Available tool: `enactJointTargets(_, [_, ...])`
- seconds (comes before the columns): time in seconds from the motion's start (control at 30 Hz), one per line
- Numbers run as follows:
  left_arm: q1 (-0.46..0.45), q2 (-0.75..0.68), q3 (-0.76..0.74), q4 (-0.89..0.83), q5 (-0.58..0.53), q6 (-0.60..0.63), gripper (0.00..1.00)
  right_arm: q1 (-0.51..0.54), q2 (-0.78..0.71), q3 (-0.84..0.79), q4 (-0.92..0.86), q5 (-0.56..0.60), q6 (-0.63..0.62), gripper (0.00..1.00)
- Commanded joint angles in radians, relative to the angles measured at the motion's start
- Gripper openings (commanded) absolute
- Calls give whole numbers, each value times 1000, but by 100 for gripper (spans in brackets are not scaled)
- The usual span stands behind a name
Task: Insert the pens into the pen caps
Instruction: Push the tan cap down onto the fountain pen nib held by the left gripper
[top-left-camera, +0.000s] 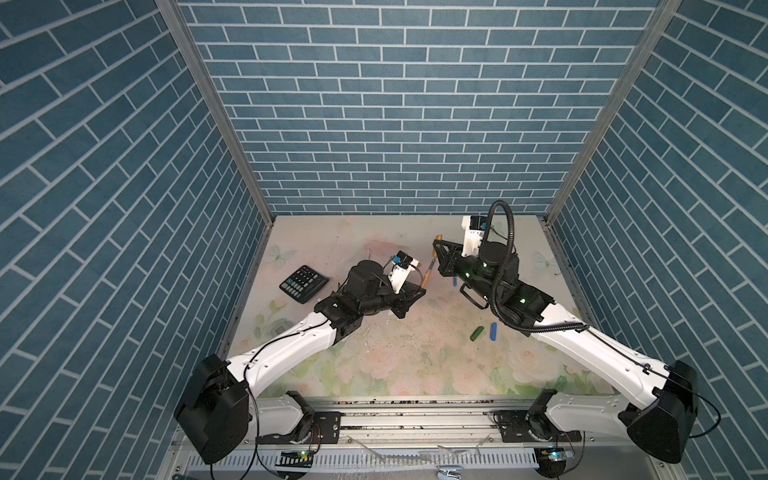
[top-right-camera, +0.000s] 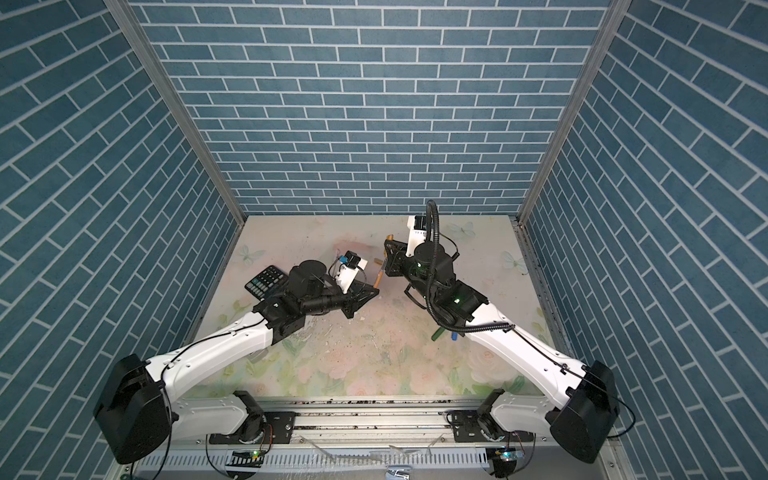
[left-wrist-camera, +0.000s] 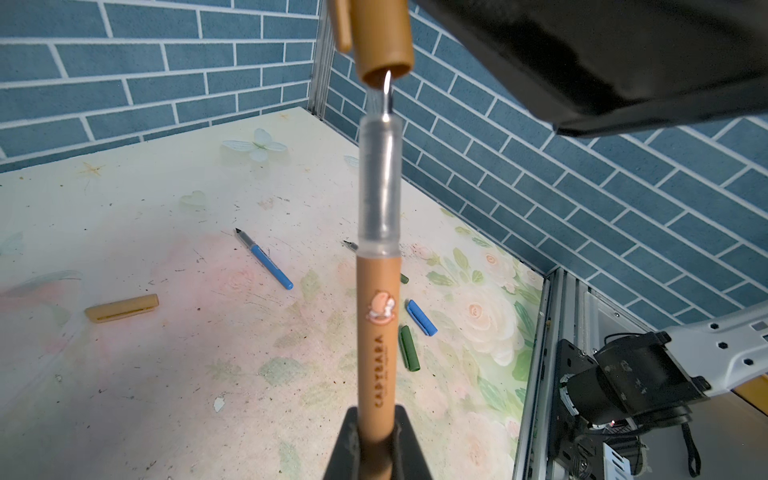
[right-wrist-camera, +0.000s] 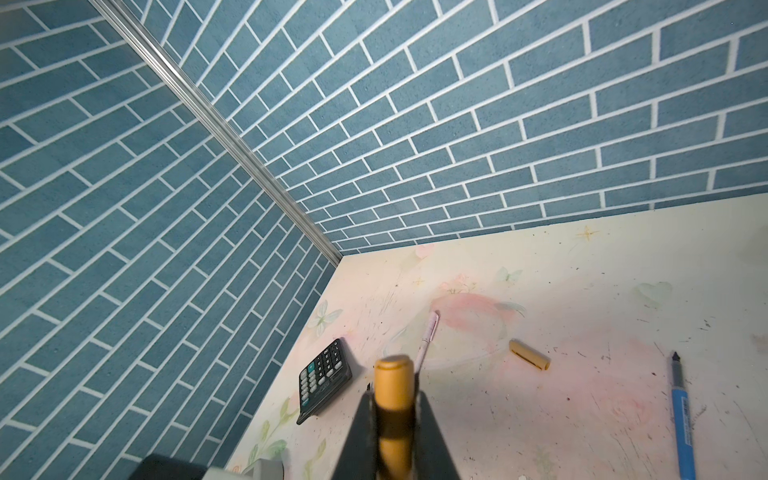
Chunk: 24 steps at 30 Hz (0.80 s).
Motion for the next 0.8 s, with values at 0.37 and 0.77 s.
enactJointTargets(0.37, [12, -8, 2, 91, 15, -115, 0, 21, -13, -77, 104, -51, 38, 15])
enactJointTargets(0.77, [40, -28, -20, 175, 62, -183, 0, 58, 24, -93, 161, -67, 49, 17])
